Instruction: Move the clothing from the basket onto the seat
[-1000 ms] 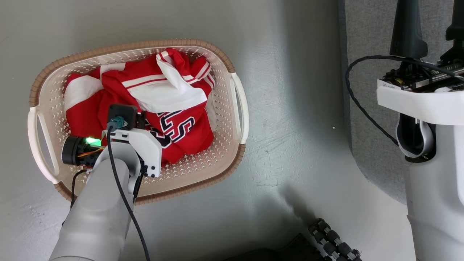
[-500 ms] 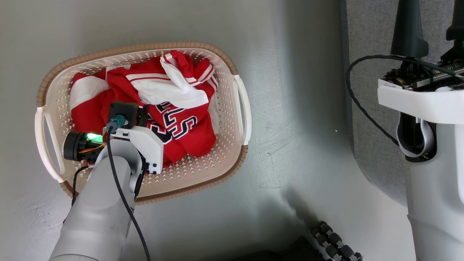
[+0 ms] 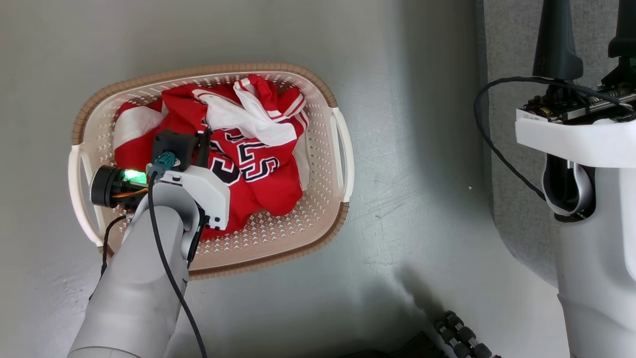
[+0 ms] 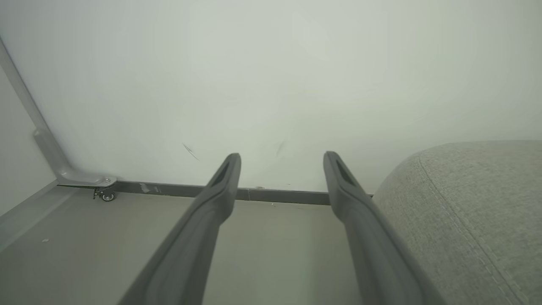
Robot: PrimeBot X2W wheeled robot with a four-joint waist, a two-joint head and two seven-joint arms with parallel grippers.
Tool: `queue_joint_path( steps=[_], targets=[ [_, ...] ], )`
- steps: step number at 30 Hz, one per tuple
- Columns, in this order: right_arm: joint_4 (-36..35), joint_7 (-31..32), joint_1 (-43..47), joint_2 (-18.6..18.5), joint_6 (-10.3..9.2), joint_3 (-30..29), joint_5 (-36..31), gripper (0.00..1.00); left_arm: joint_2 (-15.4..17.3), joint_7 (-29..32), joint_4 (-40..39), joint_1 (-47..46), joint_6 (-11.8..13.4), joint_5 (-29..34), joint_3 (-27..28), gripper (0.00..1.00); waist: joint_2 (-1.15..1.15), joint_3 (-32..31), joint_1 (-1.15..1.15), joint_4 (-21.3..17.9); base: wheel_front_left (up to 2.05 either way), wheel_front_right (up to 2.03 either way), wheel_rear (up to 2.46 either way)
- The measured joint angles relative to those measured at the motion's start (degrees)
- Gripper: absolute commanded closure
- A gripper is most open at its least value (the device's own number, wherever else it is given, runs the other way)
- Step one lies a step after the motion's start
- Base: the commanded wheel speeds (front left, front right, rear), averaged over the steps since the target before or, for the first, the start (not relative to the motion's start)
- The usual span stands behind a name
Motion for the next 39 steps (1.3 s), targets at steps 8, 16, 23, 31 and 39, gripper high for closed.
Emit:
queue_joint_path(
  steps=[8,16,23,31,39],
  targets=[
    [0.8,0.0,0.0,-0.1,0.0,0.8,-1.6,0.0,-0.1,-0.5,-3.9,0.0,-0.4,0.0,-0.3,1.0,0.0,-1.4,0.0,1.2,0.0,0.0,0.0],
    [2.5,0.0,0.0,-0.2,0.0,2.8,-3.6,0.0,-0.3,-0.5,-11.7,0.4,-1.0,0.1,-0.6,1.0,0.0,-3.3,0.0,2.4,0.0,0.0,0.0],
    [4.6,0.0,0.1,-0.4,0.0,6.3,-4.0,0.0,-0.4,-0.5,-20.5,3.8,-0.9,0.0,-0.6,1.0,0.0,-5.6,0.0,3.7,0.0,0.0,0.0],
    [6.4,0.0,0.1,-1.9,0.0,13.5,-3.9,0.0,-0.4,-0.5,-29.6,6.4,-0.9,0.0,-0.9,1.0,0.0,-8.4,0.0,5.1,0.0,0.0,0.0],
    [7.4,0.0,0.3,-4.5,0.0,18.8,-1.9,0.0,-0.4,-0.5,-37.3,9.2,-0.9,0.1,-0.9,1.0,0.0,-11.6,0.0,6.4,0.0,0.0,0.0]
  ],
)
